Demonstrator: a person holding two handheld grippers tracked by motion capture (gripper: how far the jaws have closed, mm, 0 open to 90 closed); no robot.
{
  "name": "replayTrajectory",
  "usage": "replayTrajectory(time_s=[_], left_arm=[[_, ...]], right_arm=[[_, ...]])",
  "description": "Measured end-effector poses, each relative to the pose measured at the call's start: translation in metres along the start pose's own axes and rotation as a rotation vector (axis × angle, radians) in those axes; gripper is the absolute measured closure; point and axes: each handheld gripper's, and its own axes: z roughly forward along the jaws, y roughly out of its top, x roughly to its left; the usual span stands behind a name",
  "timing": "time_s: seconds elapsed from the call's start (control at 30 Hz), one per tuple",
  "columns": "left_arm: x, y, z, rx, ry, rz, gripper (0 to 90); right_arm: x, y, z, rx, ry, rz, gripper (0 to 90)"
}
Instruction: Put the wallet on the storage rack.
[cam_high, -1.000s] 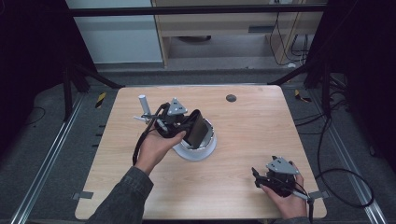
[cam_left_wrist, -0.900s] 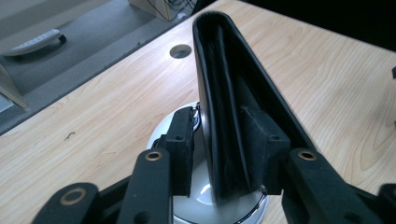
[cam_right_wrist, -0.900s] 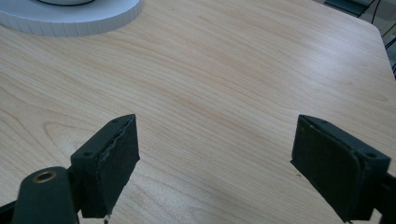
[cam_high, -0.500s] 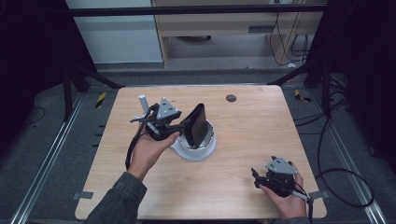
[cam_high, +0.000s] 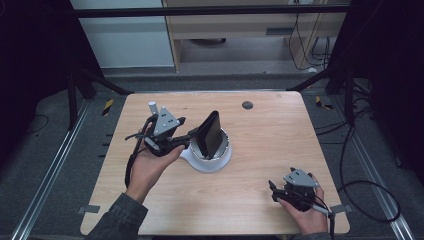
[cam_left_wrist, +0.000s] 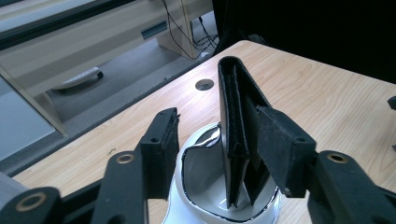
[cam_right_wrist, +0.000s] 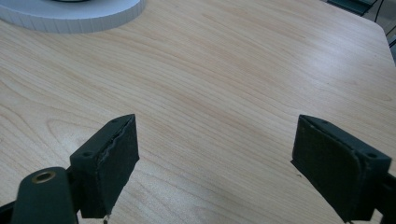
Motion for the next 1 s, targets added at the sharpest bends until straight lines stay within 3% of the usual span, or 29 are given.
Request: replayTrajectory(time_s=[0.13,0.4,0.63,0.73,1.0], left_arm=[[-0.003,-0.002,-0.004,-0.008,0.016,0.003,42.5],[-0.006,-0.011,-0.018,-0.043,0.003,-0.016,28.6],[-0.014,-0.039,-0.032,-0.027,-0.017,-0.008,14.0],[-0.017,-0.053,-0.037,-0.01,-0.04,-0.038,11.9],[-0.025,-0.076,-0.039,0.02,-0.07,-0.044,8.4]], right_arm=[[0.0,0.0,0.0,0.001,0.0,0.0,14.6],[0.001,0.0,0.001,0.005,0.001,-0.003,14.4],[0.001,-0.001,0.001,0.009,0.0,-0.006,14.2],[0.002,-0.001,0.002,0.014,0.006,-0.007,13.4],[0.005,-0.001,0.004,0.032,0.016,-0.011,9.7]])
